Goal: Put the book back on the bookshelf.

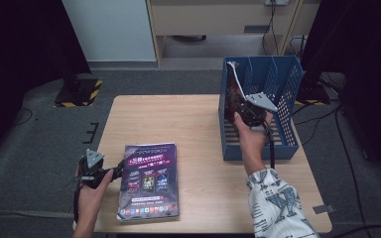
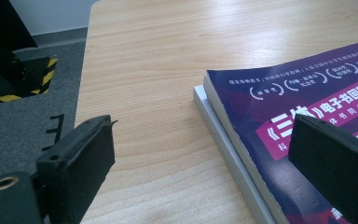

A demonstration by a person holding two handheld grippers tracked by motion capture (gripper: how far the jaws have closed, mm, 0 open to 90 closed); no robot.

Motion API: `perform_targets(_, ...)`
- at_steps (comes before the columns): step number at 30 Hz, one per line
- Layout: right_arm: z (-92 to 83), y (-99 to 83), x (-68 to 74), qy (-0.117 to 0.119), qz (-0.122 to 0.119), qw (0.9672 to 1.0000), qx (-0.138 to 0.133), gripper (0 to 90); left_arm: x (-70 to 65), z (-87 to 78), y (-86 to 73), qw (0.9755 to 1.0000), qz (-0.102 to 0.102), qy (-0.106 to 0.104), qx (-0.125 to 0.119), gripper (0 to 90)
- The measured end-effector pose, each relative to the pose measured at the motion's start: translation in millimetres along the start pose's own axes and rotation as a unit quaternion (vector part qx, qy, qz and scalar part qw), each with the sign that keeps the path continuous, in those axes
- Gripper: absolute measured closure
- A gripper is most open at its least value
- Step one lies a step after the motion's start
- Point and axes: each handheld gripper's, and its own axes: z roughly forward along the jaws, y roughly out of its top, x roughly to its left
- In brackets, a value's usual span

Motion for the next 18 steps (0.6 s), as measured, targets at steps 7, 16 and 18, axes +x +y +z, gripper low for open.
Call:
perform_targets(7, -0.9, -3.9, 4.6, 0.009, -0.004, 1.0000, -0.001, 66.7, 0.0, 0.2, 0.0, 1.0000, 0.000, 0.000, 0.000, 6.7)
perform_targets(16, -6.2, -7.3, -2.7, 0.022, 0.008, 0.9997, -0.004, 52.2, -0.8, 0.4, 0.0, 1.0000, 0.002, 0.000, 0.002, 6.7)
perform_targets(18, -7.4, -7.2, -3.8, 0.026, 0.006, 0.9996, -0.004, 56.2, -0.9, 0.7, -0.1, 1.0000, 0.002, 0.000, 0.002, 6.7)
